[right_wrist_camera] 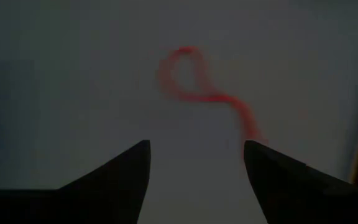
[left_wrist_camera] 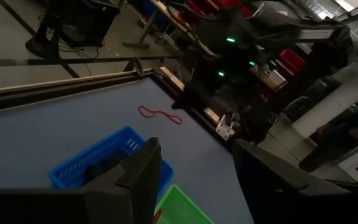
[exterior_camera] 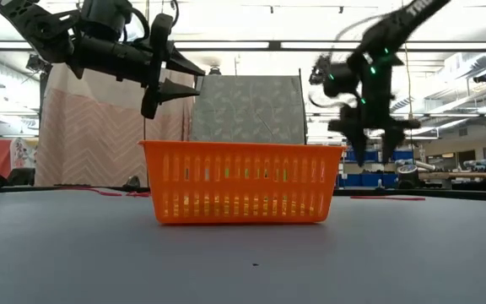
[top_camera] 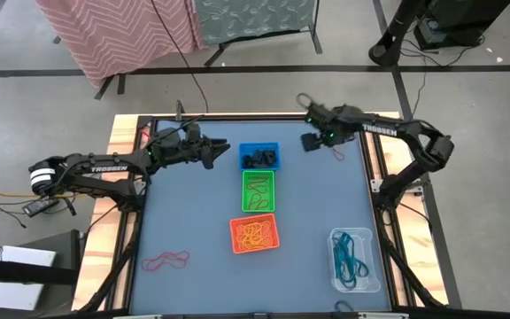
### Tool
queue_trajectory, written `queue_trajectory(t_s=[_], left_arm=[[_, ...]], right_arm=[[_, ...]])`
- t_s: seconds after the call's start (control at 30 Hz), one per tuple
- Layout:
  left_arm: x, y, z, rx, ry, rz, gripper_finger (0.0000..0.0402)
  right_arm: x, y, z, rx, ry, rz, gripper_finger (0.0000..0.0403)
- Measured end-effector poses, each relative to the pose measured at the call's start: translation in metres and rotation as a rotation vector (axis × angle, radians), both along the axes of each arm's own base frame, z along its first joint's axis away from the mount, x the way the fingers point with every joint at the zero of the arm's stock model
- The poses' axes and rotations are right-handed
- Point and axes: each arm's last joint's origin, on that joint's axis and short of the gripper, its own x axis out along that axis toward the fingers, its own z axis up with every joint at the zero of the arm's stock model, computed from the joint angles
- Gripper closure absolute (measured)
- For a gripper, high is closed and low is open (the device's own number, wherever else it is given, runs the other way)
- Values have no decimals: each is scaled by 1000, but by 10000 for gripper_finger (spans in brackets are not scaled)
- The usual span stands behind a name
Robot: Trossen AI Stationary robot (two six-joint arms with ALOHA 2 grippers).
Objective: Sort rubber bands into baskets
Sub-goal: Put the red rubber band into the green bin
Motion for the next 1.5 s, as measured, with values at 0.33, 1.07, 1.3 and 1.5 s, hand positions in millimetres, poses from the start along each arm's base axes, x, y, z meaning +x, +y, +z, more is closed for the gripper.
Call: queue_trajectory(t_s=[0.33,1.07,1.3,1.5], left_arm=[[0,0,0,7,6,-1,200],[0,0,-3,-6,28,-2,200],[0,0,-3,-7,27,-2,200],[0,0,-3,-7,26,-2,200]], right_arm=[[-41,-21,-29,88,-2,-183,138],[-67,-13,-67,137,24,-140,142],[-69,-10,-72,151,20,-76,177],[-68,-8,-72,192,8,15,241]])
